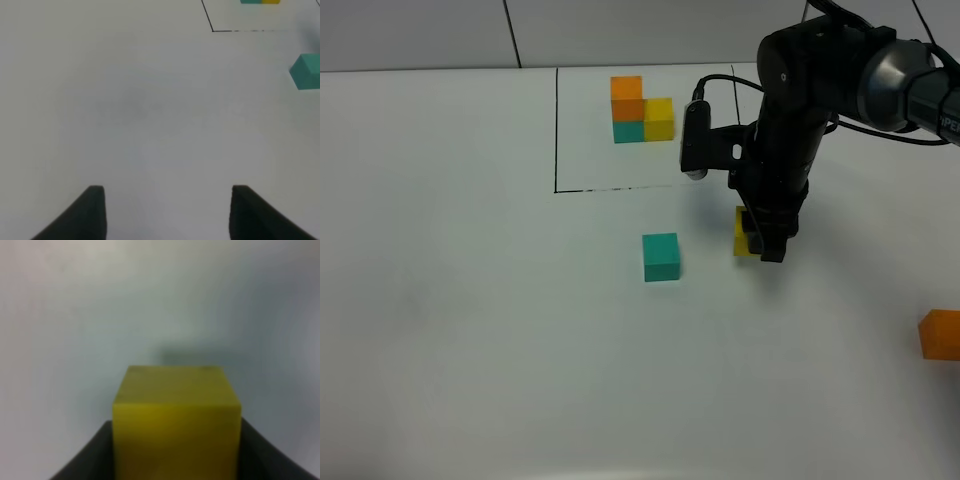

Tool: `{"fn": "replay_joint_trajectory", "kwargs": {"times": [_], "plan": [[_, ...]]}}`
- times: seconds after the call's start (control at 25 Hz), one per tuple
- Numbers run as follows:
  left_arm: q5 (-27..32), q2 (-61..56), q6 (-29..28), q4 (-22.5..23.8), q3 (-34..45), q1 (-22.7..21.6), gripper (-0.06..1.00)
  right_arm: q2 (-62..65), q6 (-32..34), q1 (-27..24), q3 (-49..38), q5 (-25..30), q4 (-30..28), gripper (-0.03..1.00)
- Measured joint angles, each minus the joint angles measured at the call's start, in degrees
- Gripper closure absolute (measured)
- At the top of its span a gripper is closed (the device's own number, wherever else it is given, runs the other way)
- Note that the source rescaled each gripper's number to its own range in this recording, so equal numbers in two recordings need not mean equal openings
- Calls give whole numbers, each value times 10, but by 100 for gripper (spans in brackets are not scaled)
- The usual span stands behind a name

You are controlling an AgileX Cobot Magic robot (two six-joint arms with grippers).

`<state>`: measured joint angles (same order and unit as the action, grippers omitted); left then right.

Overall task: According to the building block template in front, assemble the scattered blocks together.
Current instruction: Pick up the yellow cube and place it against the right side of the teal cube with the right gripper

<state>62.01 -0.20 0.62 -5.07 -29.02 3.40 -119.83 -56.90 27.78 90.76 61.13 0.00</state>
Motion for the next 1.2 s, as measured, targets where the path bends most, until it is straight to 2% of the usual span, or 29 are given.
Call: {"fn": "replay_joint_trajectory", "kwargs": {"times": [0.48, 1.2], "plan": [[0, 0, 0, 0, 0, 0, 73, -25, -17, 32, 0, -33, 0, 94], [0, 0, 1, 0, 0, 0, 73, -47, -25, 38, 0, -80, 5, 94]]}}
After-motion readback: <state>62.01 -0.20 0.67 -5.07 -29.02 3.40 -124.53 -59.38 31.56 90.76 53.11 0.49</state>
